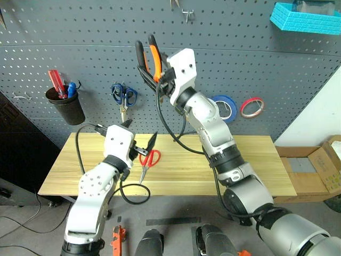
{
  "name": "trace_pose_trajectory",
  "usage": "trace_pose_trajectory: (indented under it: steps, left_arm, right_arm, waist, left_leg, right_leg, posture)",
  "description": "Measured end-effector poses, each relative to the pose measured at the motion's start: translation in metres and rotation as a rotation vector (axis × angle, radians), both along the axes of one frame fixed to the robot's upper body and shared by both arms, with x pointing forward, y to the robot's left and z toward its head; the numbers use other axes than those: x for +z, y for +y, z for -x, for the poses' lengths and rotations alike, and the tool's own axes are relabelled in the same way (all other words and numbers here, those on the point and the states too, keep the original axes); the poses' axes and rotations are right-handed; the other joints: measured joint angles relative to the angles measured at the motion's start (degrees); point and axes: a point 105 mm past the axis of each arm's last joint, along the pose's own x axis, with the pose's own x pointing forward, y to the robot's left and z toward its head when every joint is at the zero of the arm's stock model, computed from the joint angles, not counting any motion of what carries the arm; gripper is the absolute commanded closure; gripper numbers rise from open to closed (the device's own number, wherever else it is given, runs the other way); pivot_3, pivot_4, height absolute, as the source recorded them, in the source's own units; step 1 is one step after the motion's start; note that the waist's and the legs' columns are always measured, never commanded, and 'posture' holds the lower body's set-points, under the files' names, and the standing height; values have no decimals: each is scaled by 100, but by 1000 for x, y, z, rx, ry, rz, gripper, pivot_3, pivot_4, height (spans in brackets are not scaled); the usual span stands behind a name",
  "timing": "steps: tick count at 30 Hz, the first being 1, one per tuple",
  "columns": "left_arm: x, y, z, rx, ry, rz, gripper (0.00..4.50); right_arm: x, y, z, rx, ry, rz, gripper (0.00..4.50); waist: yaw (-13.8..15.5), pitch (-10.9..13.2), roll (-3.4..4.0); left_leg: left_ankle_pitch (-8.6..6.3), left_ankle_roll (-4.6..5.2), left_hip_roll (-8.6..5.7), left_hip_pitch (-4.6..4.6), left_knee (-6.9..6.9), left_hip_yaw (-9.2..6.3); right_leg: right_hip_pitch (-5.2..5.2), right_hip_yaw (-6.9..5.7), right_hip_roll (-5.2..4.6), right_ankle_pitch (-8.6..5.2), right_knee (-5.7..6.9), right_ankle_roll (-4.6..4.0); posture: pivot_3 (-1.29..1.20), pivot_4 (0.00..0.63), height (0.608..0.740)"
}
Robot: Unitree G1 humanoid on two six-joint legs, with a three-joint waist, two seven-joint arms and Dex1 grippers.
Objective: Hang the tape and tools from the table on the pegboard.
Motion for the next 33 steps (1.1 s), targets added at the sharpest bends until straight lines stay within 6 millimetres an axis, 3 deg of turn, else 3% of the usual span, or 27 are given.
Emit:
trace_pose_trajectory:
  steps: [6,12,20,24,28,33]
  left_arm:
    - [23,11,-33,4,-38,10,0]
    - [30,2,-43,-58,-38,12,0]
    - [42,-1,-58,-84,-47,-15,0]
    - [39,-3,-62,-92,-30,-11,0]
    - [30,-6,-64,-98,29,23,0]
    - [22,-9,-65,-109,94,70,0]
  right_arm:
    - [3,14,-13,2,-11,-8,1702]
    - [-11,15,-26,-24,33,5,1702]
    - [-22,9,-35,-67,61,17,1702]
    - [-5,5,-36,-121,3,0,1702]
    - [20,-6,-36,-197,-74,-65,1702]
    - [26,-7,-34,-227,-104,-88,1702]
  waist:
    - [10,4,4]
    - [26,88,15]
    - [37,327,22]
    - [38,357,21]
    - [45,403,22]
    - [37,464,19]
  left_leg:
    - [0,1,8,2,-11,5]
    - [-2,-1,8,-7,-37,1]
    - [-2,0,11,-26,-41,-6]
    - [-1,-2,8,-98,-36,-3]
    - [-1,-2,6,-98,-43,-1]
    - [-2,-2,6,-98,-44,0]
  right_leg:
    - [0,3,8,3,-3,2]
    - [-15,1,5,0,0,2]
    - [-33,-4,7,-6,7,1]
    - [-118,-2,1,9,23,-20]
    - [-119,-2,-5,9,21,-19]
    - [-119,-2,-5,9,20,-19]
  posture:
    - [110,127,740]
    - [132,193,740]
    - [135,227,740]
    - [136,235,740]
    - [137,247,740]
    - [152,250,740]
